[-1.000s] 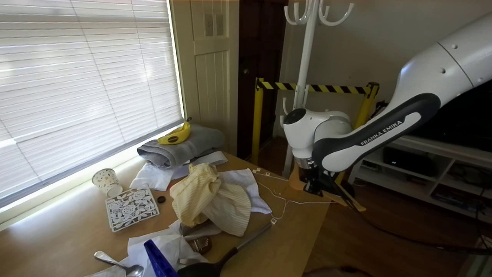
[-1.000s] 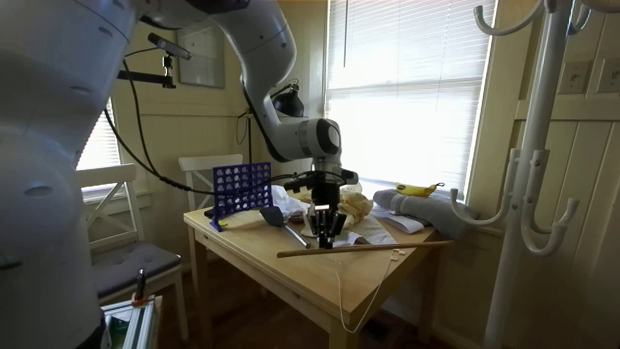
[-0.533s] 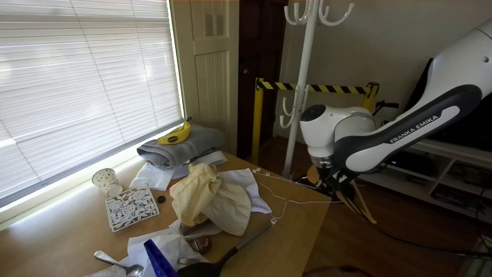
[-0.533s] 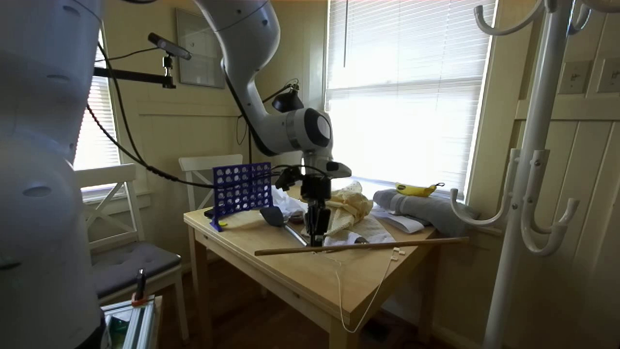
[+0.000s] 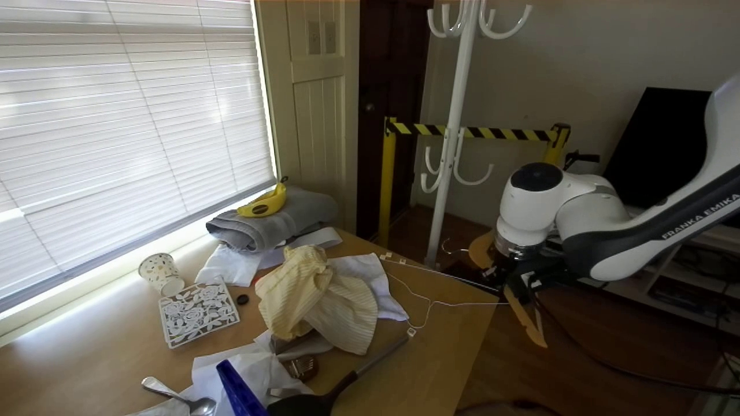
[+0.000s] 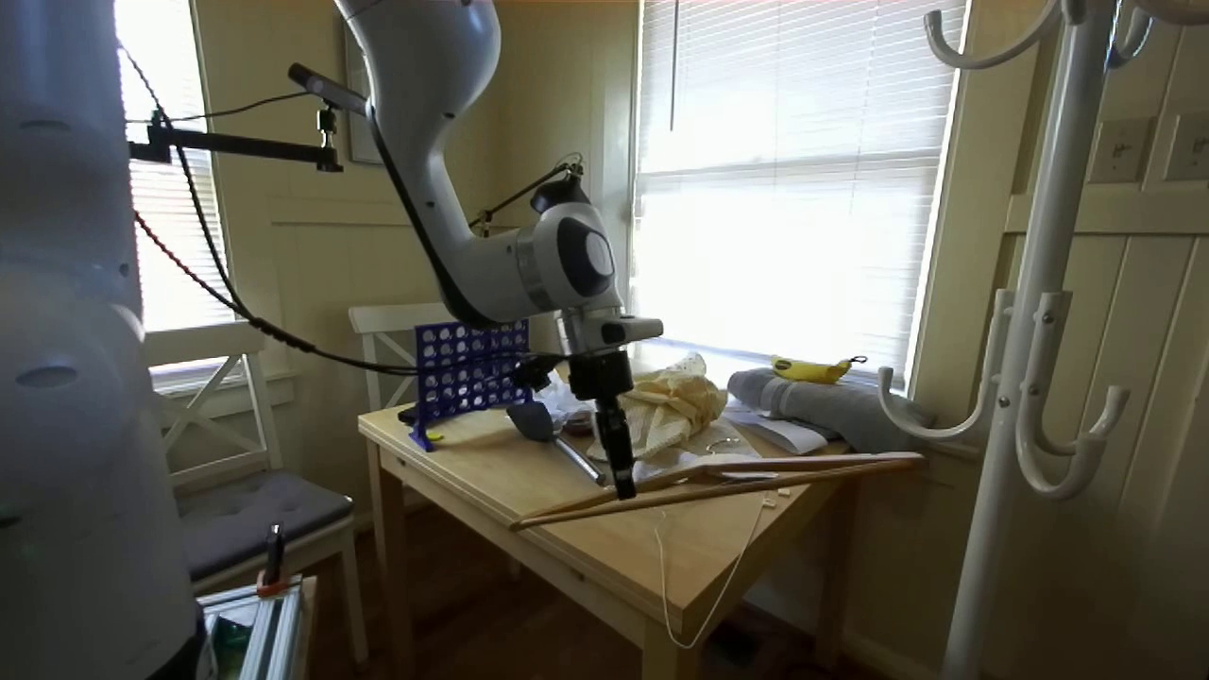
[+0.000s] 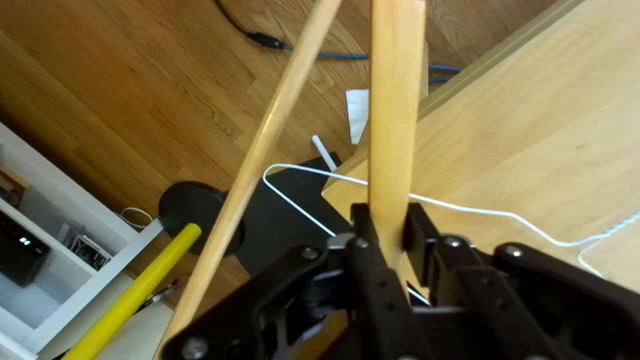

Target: Put the hanger on the stand

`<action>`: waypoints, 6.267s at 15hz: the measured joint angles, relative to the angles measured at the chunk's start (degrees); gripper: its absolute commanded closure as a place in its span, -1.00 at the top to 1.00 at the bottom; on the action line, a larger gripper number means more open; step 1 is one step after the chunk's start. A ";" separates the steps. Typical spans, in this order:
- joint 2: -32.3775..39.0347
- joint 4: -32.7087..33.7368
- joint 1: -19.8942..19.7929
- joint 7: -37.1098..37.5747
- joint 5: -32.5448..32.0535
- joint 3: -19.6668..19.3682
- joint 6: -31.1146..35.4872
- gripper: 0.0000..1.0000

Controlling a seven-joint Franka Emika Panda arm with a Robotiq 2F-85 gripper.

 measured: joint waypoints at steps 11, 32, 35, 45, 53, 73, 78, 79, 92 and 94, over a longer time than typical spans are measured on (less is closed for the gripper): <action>-19.57 -5.18 -9.74 12.04 -26.75 0.68 5.15 -0.59; -37.24 -1.32 -19.41 21.56 -43.58 -0.84 3.34 -0.90; -37.14 -1.27 -19.17 23.52 -43.59 -1.46 3.36 -0.90; -34.27 7.58 -21.41 39.62 -51.77 -10.85 28.24 -0.90; -24.98 12.66 -21.26 47.92 -51.68 -14.65 45.24 -0.90; -11.95 17.29 -20.73 48.41 -41.52 -17.26 62.70 -0.90; -9.70 20.19 -19.91 50.75 -41.71 -17.15 64.29 -0.90; -9.14 20.84 -19.91 51.48 -41.73 -17.24 65.08 -0.90; -3.41 26.34 -20.48 64.11 -42.79 -19.80 73.19 -0.90; -2.84 26.52 -20.48 66.65 -45.41 -19.82 72.52 -0.90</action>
